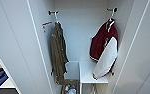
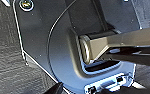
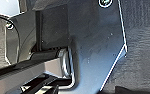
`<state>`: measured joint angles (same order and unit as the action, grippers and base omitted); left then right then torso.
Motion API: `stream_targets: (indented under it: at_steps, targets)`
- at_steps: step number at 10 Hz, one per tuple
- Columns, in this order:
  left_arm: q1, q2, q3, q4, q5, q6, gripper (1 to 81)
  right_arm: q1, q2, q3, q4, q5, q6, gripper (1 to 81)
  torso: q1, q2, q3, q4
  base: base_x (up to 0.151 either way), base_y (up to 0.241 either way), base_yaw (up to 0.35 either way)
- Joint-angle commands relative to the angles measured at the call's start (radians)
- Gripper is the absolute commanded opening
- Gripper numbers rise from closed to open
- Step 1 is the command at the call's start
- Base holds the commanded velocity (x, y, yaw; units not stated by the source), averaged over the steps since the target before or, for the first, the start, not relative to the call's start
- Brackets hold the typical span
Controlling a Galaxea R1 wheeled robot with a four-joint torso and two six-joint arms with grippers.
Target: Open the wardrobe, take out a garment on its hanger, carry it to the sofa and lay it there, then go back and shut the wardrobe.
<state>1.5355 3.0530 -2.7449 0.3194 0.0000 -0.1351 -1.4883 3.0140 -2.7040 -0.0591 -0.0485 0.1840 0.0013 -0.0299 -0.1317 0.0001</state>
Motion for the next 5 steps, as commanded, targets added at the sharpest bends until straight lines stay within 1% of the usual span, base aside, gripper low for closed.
stream_targets:
  at_steps: [1,5]
  targets:
    - [-0.044,0.002,-0.032,-0.164,0.012,0.100,81.1,0.036,0.007,0.003,0.005,-0.060,-0.003,81.1,0.000,0.000,0.000,0.000,0.000,0.000,0.000]
    - [-0.045,0.001,-0.029,-0.163,0.020,0.101,81.1,0.030,0.031,-0.006,0.007,-0.060,0.003,81.1,0.000,0.000,0.000,0.000,0.000,0.000,0.000]
